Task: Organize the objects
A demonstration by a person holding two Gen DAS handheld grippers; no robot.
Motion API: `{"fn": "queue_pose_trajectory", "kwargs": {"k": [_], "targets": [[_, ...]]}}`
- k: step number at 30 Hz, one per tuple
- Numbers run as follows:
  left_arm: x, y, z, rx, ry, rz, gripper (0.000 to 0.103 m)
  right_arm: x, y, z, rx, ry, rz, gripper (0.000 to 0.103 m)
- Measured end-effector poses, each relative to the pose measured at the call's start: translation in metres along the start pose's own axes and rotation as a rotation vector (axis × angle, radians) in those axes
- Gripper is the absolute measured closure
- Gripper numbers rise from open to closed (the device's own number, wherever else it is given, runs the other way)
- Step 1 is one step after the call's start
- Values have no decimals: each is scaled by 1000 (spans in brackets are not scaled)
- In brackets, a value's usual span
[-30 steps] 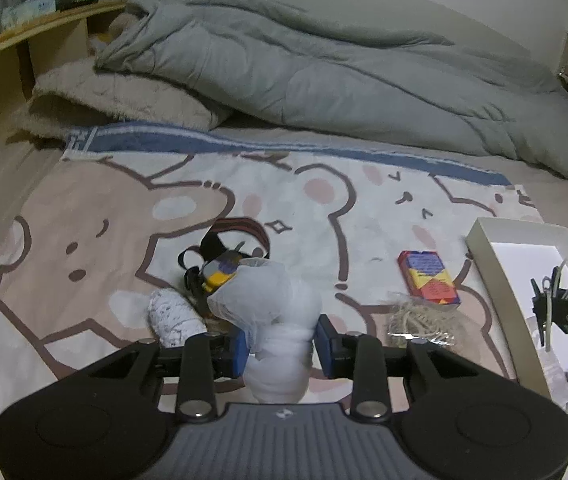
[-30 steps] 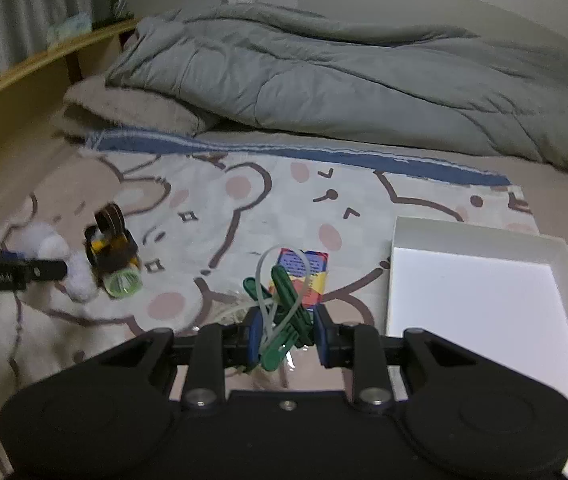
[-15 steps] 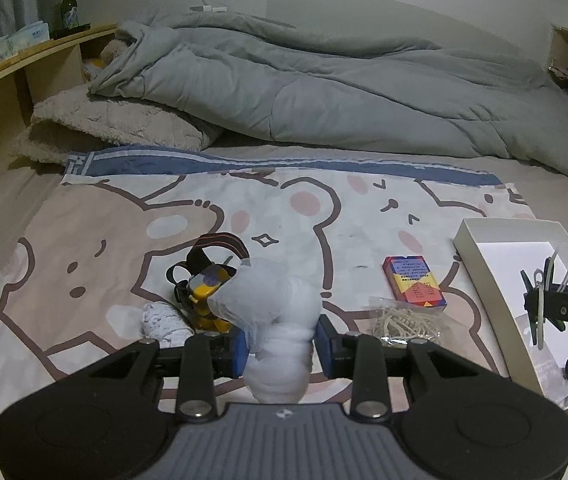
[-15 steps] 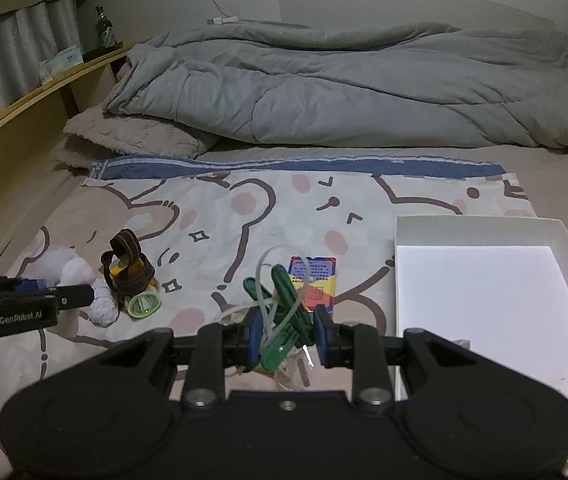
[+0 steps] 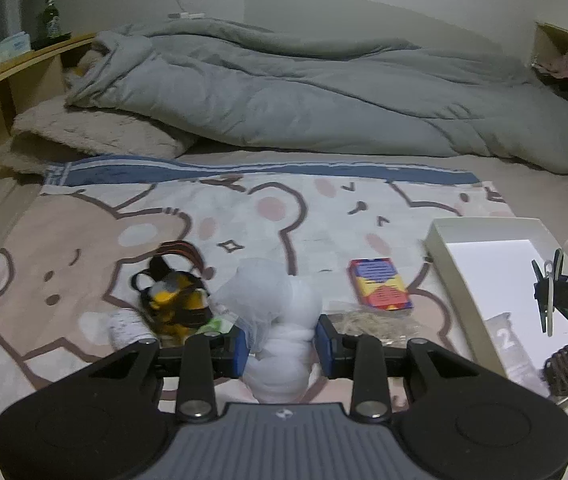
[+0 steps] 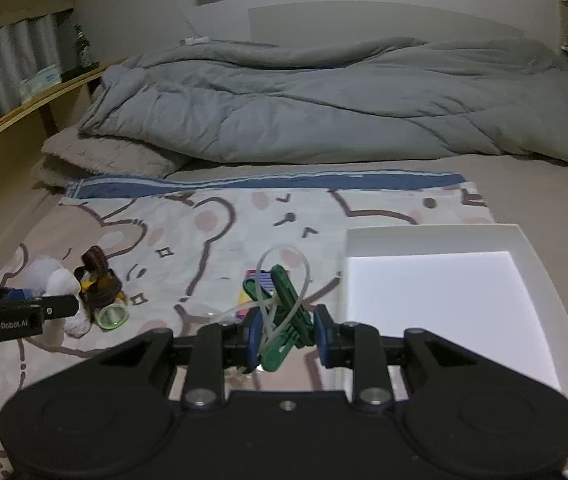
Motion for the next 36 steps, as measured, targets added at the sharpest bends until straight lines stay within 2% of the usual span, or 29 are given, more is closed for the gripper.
{"fn": "queue_pose_trajectory", "kwargs": {"k": [10,20,25,30,36], "targets": [[4,55,1,-78,22,58,67,-5,58,-20,-42,25,59,75],[10,116,3,-172,33,126,67,-10,121,-42,-123,51,124,75],[16,144,13,-199,30,153,67,-13,147,-46,-154,54,144,75],[25,182,32,-263,23,154,67,-18,177,-42,-206,43,169,75],[27,233,62,-339,1,202,67,-34,217,-25,-282,-17,199,75]]}}
Point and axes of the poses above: each gripper's, at about its wrist camera, not at the fingertips, and z roughly the way its jaws point, y to its right, x to its top, the point moved 8 cm from there along z, roughly the way its jaws point, and after that the axes turned 3 degrees about -x, right-handed, at the moved point
